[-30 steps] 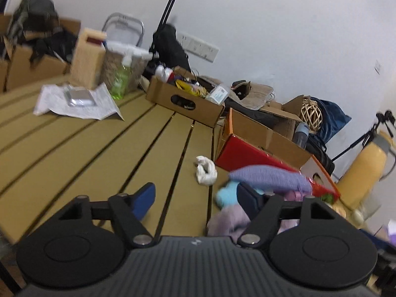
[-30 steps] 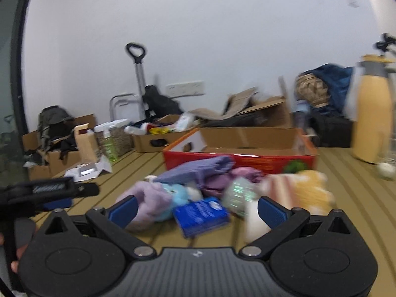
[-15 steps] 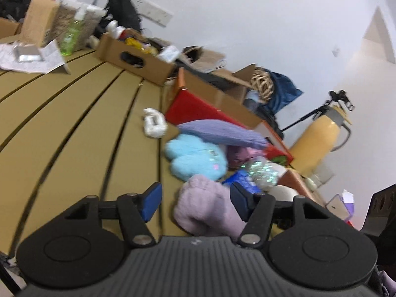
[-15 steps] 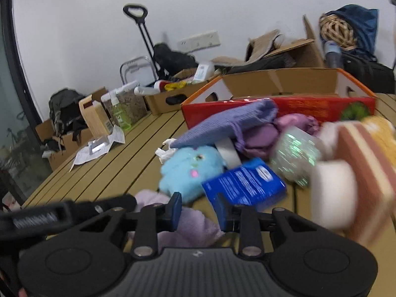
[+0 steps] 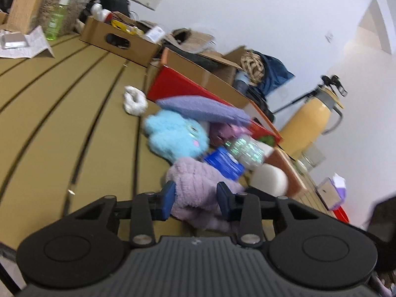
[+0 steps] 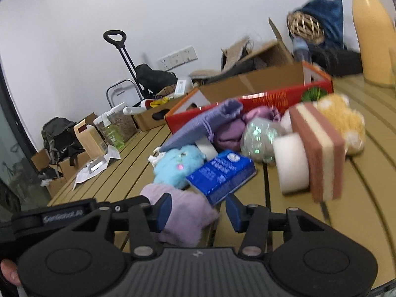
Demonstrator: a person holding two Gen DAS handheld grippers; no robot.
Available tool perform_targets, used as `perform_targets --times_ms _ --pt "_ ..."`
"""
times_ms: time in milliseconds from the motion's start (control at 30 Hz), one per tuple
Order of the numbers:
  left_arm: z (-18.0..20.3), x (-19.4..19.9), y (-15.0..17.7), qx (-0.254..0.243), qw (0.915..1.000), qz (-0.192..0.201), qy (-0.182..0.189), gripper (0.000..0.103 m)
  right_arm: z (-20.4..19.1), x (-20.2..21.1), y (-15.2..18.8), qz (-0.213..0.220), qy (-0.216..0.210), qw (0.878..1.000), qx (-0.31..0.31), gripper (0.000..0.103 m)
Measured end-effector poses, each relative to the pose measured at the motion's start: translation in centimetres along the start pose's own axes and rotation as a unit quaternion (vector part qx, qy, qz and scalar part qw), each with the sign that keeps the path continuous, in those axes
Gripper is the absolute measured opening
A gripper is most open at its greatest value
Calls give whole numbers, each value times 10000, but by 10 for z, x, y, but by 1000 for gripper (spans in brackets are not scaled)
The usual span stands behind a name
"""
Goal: Organize soft objects
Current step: 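Reach the left tool to the lilac towel and close on it, then carry the lilac towel into the cardboard box and open the left tool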
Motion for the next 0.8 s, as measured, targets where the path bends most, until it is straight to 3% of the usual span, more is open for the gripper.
perform_targets --times_ms 100,167,233,333,367,400,533,600,700,800 --pt "4 7 6 32 10000 -7 1 38 3 -12 3 -94 -141 9998 -63 48" --pt "2 10 2 16 9999 99 -134 45 8 -17 6 -145 -124 9998 -107 48" --pt "-1 5 -4 5 9996 120 -267 46 12 -20 8 -161 -137 9997 -140 48" --pt "-3 -10 -1 -1 9992 -125 -369 45 10 -21 10 -154 -145 9997 -109 48" --pt "-3 -13 1 35 9991 -170 -394 37 11 -21 10 -160 -149 9997 -94 48" --pt "-2 -12 3 35 9992 -189 -346 31 12 -23 11 -201 -173 9996 -129 47" --pt "9 -1 3 -89 9995 -83 -292 23 14 -21 12 -377 -547 9972 -350 21" --pt "22 6 0 -205 9996 -10 -192 23 11 -14 11 -343 -545 9977 -200 21" --pt "43 17 -24 -395 9989 242 -70 22 3 2 -2 -219 -493 9985 -51 21" --pt "68 16 -78 -639 9965 519 160 22 -7 22 -40 138 -810 9966 -71 20"
Point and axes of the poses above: each gripper's, at about its wrist camera, not at the fingertips, and x roughly against the way its jaws point, z to its right, y to its underside, the point moved 9 cm from there along -x, roughly the way its jaws point, and after that the axes turned 2 degrees about -z, right-handed, at the moved point
